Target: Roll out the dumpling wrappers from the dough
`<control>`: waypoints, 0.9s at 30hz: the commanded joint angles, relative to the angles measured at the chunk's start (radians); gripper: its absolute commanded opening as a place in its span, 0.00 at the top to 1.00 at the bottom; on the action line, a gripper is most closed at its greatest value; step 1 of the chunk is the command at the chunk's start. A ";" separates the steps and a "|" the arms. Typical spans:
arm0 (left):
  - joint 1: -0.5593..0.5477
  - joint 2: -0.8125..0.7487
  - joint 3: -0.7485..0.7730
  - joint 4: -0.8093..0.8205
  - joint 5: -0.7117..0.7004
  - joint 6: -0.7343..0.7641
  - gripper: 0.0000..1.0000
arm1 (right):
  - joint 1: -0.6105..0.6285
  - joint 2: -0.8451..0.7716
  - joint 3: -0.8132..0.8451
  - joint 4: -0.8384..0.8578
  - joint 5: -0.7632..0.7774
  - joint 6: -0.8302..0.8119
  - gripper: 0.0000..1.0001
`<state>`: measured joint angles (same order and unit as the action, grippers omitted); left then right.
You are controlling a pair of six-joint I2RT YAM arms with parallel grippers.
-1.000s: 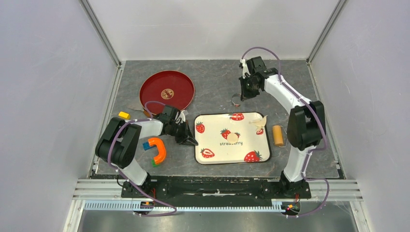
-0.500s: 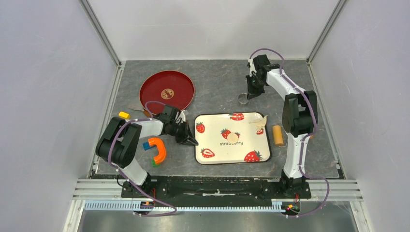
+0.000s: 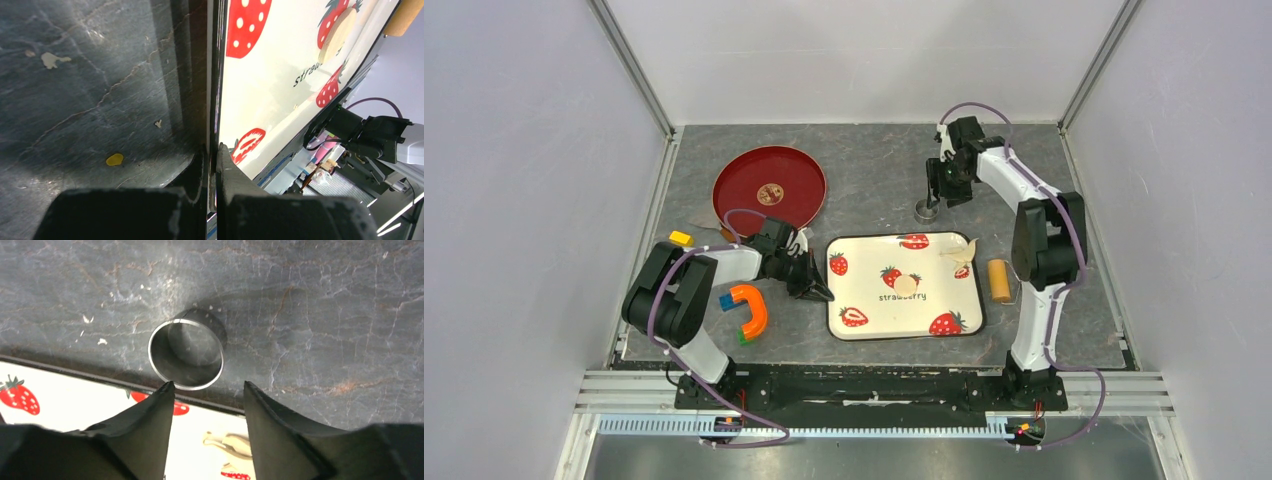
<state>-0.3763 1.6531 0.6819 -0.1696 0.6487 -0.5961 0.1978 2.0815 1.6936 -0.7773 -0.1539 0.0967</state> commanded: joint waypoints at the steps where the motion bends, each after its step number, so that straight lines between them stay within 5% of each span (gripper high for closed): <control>1: -0.024 0.045 -0.022 -0.051 -0.200 0.064 0.98 | 0.001 -0.158 -0.093 0.070 -0.037 0.006 0.41; 4: -0.031 0.020 -0.022 -0.051 -0.218 0.051 0.94 | 0.010 -0.222 -0.166 0.111 -0.072 0.022 0.30; 8: -0.030 -0.098 -0.011 -0.100 -0.272 0.049 0.66 | 0.063 -0.244 -0.172 0.122 -0.082 0.043 0.21; 11: -0.030 -0.203 0.019 -0.169 -0.320 0.064 0.55 | 0.127 -0.214 -0.128 0.119 -0.079 0.065 0.19; 27: -0.031 -0.757 0.242 -0.362 -0.494 0.122 0.46 | 0.358 0.103 0.151 0.261 -0.234 0.298 0.18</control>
<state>-0.4091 0.9974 0.8619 -0.5026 0.2134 -0.5289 0.5327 2.1300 1.7744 -0.6109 -0.3099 0.2920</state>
